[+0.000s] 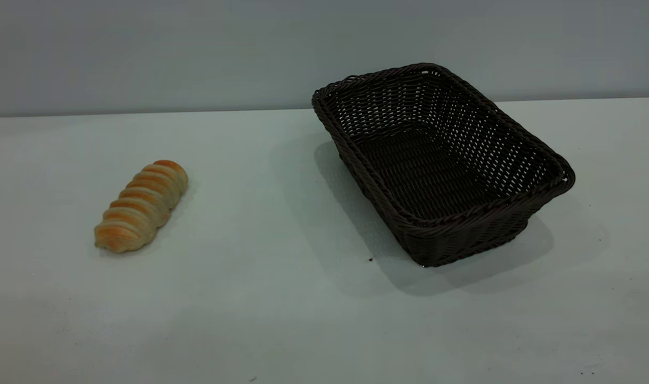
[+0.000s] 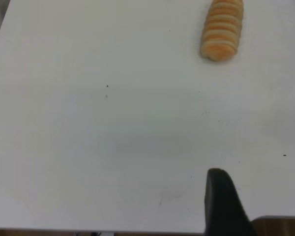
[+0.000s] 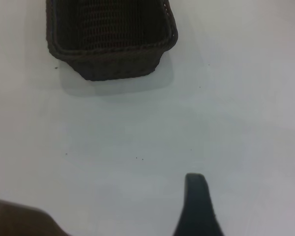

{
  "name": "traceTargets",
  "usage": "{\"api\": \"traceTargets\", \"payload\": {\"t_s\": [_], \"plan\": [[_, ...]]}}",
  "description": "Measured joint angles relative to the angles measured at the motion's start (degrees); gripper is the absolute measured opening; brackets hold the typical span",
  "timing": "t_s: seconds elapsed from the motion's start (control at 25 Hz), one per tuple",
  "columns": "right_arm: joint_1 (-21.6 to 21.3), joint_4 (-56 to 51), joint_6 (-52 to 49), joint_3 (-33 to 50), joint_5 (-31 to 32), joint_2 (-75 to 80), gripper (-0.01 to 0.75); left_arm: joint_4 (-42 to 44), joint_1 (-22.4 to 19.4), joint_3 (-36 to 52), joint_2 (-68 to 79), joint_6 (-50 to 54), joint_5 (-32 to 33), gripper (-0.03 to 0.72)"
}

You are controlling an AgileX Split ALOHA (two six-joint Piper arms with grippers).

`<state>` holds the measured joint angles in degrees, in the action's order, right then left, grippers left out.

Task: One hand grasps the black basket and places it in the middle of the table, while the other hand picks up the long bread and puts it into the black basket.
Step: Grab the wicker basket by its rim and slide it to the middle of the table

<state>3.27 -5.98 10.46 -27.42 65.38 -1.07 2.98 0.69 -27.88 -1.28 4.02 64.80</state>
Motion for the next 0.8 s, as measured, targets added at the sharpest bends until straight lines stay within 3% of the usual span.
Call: {"api": "traceTargets", "payload": {"t_s": [0.6,0.8], "plan": [[0.0,0.0,0.0,0.0,0.0,-0.1,0.566,0.2,0.0,-0.1,0.0,-0.6,-0.2,0.408],[0.0,-1.6,1.1,-0.3,-0.7,-0.1,0.566,-2.3,0.0,-1.6,0.2,-1.1,-6.6,0.408]]}}
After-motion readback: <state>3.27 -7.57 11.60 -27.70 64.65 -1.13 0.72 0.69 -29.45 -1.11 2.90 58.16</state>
